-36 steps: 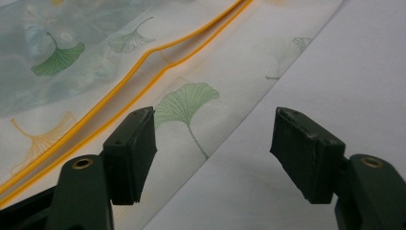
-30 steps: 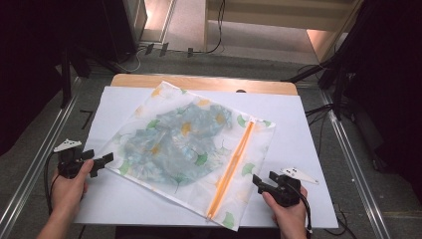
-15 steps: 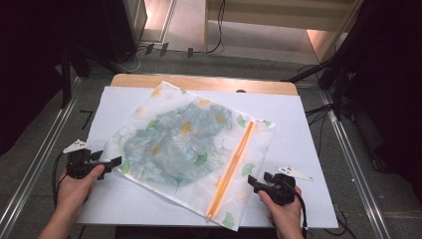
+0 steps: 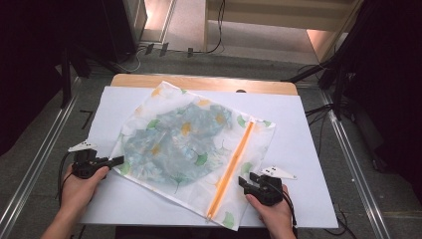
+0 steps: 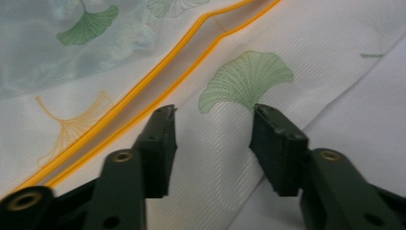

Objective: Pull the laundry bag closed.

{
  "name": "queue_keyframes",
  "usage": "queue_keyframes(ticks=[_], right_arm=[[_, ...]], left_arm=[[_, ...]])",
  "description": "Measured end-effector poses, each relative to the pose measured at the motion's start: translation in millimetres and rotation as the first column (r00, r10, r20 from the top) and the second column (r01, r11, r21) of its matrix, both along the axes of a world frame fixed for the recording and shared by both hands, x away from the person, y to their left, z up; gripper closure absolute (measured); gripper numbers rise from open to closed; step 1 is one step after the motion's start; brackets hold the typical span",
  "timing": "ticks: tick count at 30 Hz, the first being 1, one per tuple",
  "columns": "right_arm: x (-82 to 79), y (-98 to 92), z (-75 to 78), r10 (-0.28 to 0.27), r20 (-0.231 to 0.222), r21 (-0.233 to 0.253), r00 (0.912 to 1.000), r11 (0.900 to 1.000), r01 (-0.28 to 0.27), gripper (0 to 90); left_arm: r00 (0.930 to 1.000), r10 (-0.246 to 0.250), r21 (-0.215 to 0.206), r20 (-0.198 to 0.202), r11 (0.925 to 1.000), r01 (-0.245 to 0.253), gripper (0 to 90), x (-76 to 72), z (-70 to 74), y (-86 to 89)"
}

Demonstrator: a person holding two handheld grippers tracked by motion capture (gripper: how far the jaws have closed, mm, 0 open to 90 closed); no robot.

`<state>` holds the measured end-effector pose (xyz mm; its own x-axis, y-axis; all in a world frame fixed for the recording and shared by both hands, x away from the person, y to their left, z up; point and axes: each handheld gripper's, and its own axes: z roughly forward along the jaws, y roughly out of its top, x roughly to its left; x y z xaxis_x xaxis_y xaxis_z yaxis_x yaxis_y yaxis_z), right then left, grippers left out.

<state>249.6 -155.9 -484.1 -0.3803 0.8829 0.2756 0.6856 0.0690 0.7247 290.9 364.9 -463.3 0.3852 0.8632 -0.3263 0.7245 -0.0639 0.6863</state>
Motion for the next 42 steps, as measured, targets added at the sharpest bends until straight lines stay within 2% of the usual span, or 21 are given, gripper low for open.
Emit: queue_keyframes(ticks=[1, 3, 4, 6, 7, 9, 12, 14, 16, 21, 25, 27, 31, 36, 37, 40, 42], right_arm=[[0.0, 0.0, 0.0, 0.000, 0.000, 0.000, 1.0000, 1.000, 0.000, 56.6], [1.9, 3.2, 0.3, -0.009, -0.002, -0.022, 1.0000, 1.000, 0.009, 71.0], [1.9, 3.2, 0.3, -0.009, -0.002, -0.022, 1.0000, 1.000, 0.009, 71.0], [3.8, 6.0, 0.4, -0.015, -0.001, -0.052, 0.9999, 0.999, 0.014, 83.1], [3.8, 6.0, 0.4, -0.015, -0.001, -0.052, 0.9999, 0.999, 0.014, 83.1], [4.6, 7.4, 0.3, 0.001, 0.007, -0.076, 1.0000, 0.997, -0.001, 90.0], [4.6, 6.7, 0.6, 0.008, 0.006, -0.075, 1.0000, 0.997, -0.008, 90.0], [6.1, 2.0, 0.0, 0.014, -0.012, -0.032, 0.9998, 0.999, -0.014, 90.0], [7.3, -1.3, -0.3, 0.019, -0.020, -0.013, 0.9996, 1.000, -0.020, 90.0], [11.3, -4.6, 1.1, 0.029, 0.000, -0.055, 0.9996, 0.998, -0.029, 90.0], [18.9, -12.6, 1.9, 0.011, 0.017, -0.092, 0.9998, 0.996, -0.010, 90.0], [26.6, -21.4, 1.1, 0.001, 0.017, -0.090, 0.9999, 0.996, 0.000, 90.0], [33.2, -25.6, 2.2, 0.003, 0.037, -0.113, 0.9993, 0.994, 0.002, 90.0], [44.3, -28.4, 5.7, -0.005, 0.068, -0.118, 0.9977, 0.993, 0.013, 90.0], [48.5, -30.3, 7.5, -0.016, 0.079, -0.118, 0.9967, 0.993, 0.026, 90.0], [51.3, -35.1, 8.7, -0.039, 0.078, -0.100, 0.9962, 0.994, 0.046, 90.0], [53.1, -42.5, 7.6, -0.079, 0.055, -0.071, 0.9954, 0.994, 0.083, 68.2]], left_arm=[[1.0000, -0.004, 0.002, 0.001, 1.0000, 0.004, 82.5, -0.1, 0.5, -1.2], [1.0000, -0.008, 0.001, 0.000, 1.0000, 0.008, 86.3, -0.6, 1.5, -2.2], [0.9999, -0.010, -0.005, 0.001, 0.9999, 0.010, 86.3, -0.9, 1.8, -2.2], [0.9999, -0.015, -0.013, -0.002, 0.9998, 0.014, 87.7, -1.2, 2.2, -1.3], [0.9999, -0.016, -0.015, -0.004, 0.9998, 0.016, 87.7, -1.3, 2.3, -1.1], [0.9998, -0.019, -0.018, -0.005, 0.9997, 0.019, 88.1, -1.5, 2.0, -1.4], [0.9997, -0.025, -0.017, -0.008, 0.9996, 0.024, 88.3, -2.3, 2.3, -2.0], [0.9995, -0.031, -0.019, -0.010, 0.9993, 0.031, 88.4, -3.2, 2.9, -2.2], [0.9993, -0.037, -0.020, -0.007, 0.9991, 0.037, 88.5, -4.2, 3.3, -2.9], [0.9970, -0.074, -0.022, -0.022, 0.9971, 0.073, 88.6, -8.4, 4.3, -9.7], [0.9931, -0.113, -0.021, -0.032, 0.9935, 0.112, 88.6, -13.7, 4.4, -18.2], [0.9911, -0.128, -0.021, -0.035, 0.9916, 0.127, 88.5, -16.5, 5.6, -22.2], [0.9858, -0.163, -0.016, -0.043, 0.9866, 0.162, 88.5, -20.9, 7.2, -30.4], [0.9778, -0.201, -0.022, -0.061, 0.9796, 0.200, 88.5, -25.2, 5.5, -37.3], [0.9769, -0.204, -0.024, -0.063, 0.9788, 0.203, 88.6, -26.2, 5.1, -38.4], [0.9763, -0.207, -0.011, -0.062, 0.9783, 0.207, 88.5, -28.0, 5.2, -38.9], [0.9767, -0.205, -0.011, -0.063, 0.9788, 0.205, 88.4, -28.3, 4.9, -37.2]])
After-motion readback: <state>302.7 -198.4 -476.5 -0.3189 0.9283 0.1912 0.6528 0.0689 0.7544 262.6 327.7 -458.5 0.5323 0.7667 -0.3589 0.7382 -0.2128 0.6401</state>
